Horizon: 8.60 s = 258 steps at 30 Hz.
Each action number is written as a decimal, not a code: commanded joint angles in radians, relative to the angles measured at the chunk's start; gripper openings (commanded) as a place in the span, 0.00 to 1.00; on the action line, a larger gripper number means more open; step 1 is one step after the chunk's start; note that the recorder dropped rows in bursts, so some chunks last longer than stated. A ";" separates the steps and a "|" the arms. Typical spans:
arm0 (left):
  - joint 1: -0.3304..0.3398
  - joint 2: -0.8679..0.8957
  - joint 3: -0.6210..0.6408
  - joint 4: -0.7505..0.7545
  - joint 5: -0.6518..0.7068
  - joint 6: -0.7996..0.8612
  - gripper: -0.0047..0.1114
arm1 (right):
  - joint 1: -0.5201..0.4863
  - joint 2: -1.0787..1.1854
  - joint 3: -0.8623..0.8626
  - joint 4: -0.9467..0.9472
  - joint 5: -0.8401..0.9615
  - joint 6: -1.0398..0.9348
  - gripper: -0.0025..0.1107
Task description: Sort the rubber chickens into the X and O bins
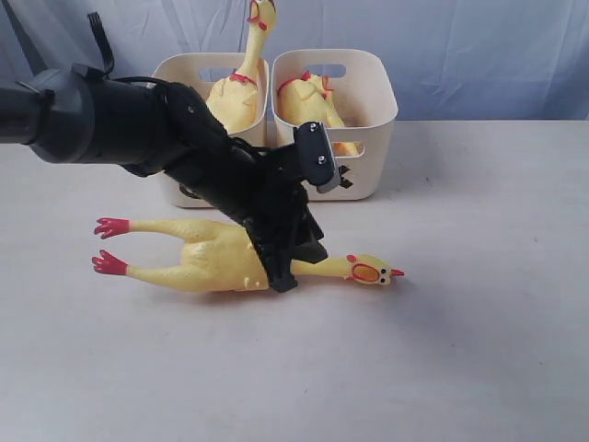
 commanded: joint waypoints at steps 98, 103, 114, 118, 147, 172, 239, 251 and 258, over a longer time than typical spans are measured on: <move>0.173 -0.269 -0.002 0.074 -0.033 -0.205 0.04 | -0.004 -0.004 0.004 -0.010 -0.002 -0.002 0.02; 0.334 -0.408 0.002 -0.014 -0.035 -0.205 0.04 | -0.004 -0.004 0.004 -0.010 -0.002 -0.002 0.02; 0.609 -0.414 0.000 -0.940 -0.083 0.423 0.04 | -0.004 -0.004 0.004 -0.010 -0.002 -0.002 0.02; 0.620 -0.335 -0.033 -0.940 -0.032 0.536 0.04 | -0.004 -0.004 0.004 -0.008 -0.002 -0.002 0.02; 0.620 -0.174 -0.367 -0.940 -0.376 0.139 0.04 | -0.004 -0.004 0.004 -0.006 -0.002 -0.002 0.02; 0.581 0.192 -0.771 -0.940 -0.239 0.003 0.04 | -0.004 -0.004 0.004 -0.006 -0.002 -0.002 0.02; 0.481 0.487 -0.973 -0.421 -0.138 -0.517 0.04 | -0.004 -0.004 0.004 -0.002 -0.002 -0.002 0.02; 0.481 0.487 -0.973 -0.317 -0.110 -0.621 0.18 | -0.004 -0.004 0.004 -0.002 -0.002 -0.002 0.02; 0.481 0.483 -0.973 -0.297 -0.091 -0.632 0.46 | -0.004 -0.004 0.004 -0.002 -0.002 -0.002 0.02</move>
